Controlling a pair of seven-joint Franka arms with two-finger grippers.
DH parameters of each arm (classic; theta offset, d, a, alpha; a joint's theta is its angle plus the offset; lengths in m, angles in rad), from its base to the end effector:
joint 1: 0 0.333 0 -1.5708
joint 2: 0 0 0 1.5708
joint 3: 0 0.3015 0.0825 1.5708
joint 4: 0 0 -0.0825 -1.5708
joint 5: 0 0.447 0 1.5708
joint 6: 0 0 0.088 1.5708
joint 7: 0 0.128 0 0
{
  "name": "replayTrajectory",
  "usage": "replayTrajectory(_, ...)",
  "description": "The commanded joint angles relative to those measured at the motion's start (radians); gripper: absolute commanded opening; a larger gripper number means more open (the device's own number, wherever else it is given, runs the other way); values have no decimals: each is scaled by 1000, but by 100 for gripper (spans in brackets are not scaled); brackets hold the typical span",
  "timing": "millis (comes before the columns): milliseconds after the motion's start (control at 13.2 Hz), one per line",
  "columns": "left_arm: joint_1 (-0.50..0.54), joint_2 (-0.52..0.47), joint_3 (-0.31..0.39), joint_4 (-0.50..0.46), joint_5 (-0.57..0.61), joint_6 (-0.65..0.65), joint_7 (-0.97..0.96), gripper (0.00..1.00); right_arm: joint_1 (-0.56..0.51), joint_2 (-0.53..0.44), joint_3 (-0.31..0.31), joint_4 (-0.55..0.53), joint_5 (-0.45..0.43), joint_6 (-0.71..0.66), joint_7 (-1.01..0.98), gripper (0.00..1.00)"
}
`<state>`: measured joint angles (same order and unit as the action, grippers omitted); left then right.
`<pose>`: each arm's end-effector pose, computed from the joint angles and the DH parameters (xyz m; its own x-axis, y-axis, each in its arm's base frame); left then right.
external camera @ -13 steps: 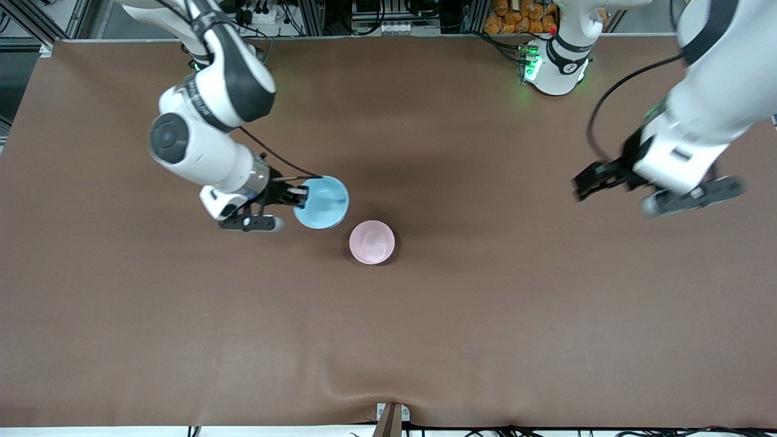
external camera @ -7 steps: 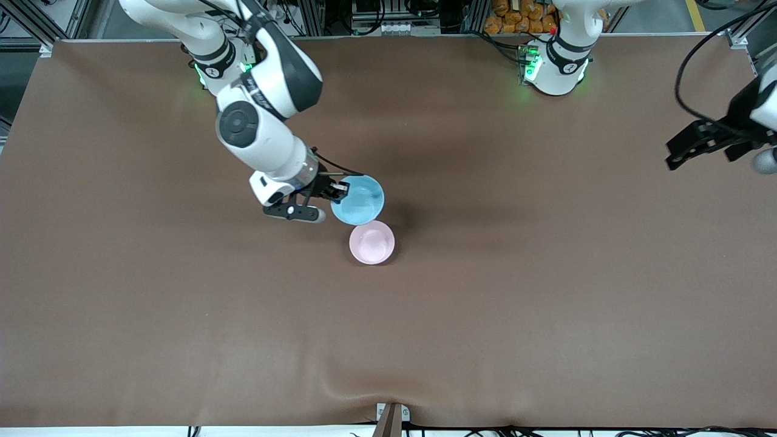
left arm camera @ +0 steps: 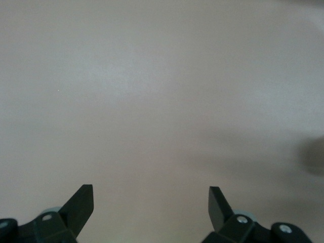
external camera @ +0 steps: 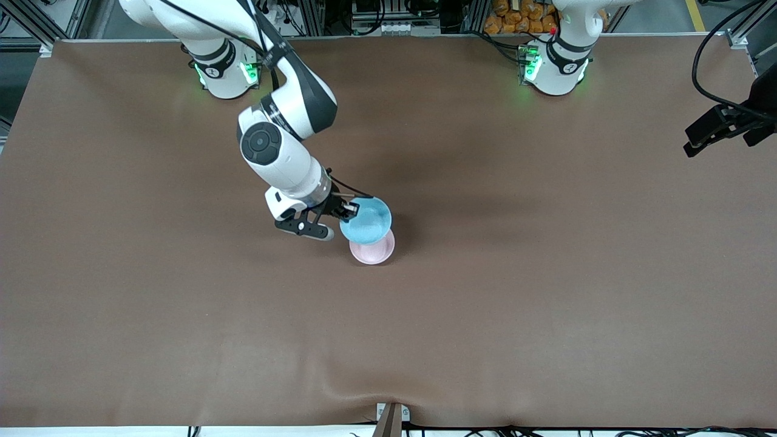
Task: Stack pink and blue bowls on white bowl
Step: 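Carry the blue bowl to the stack while the left gripper withdraws, then lower the blue bowl into the pink bowl and open the right gripper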
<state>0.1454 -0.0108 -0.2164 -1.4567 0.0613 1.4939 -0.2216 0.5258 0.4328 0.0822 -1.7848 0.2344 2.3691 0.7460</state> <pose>0.6056 -0.0355 0.6494 0.9862 0.1543 0.0606 0.1574 -0.9862 -0.0510 0.5847 0.4110 0.2571 0.9548 -0.2927 -0.0526 -0.2964 -0.9219 -0.2495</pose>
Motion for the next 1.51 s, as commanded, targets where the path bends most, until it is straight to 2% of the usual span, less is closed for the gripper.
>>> replayTrajectory(0,7,-34,-1,-27,5,12,50,100,25,81,-5,48,-15,44,38,0)
replayTrajectory(75,-13,-34,40,-28,2,11,51,100,26,99,-5,57,-15,47,39,0)
replayTrajectory(226,-123,-43,162,-46,-1,6,53,100,34,115,-5,61,-15,50,64,0)
replayTrajectory(302,-135,-46,173,-53,-5,5,53,100,37,121,-5,53,-14,80,67,0)
replayTrajectory(604,-127,-35,178,-44,-52,5,53,100,53,136,-5,35,-12,113,67,0)
replayTrajectory(1434,-127,-23,178,-54,-57,-1,54,100,51,161,-12,7,-15,133,67,0)
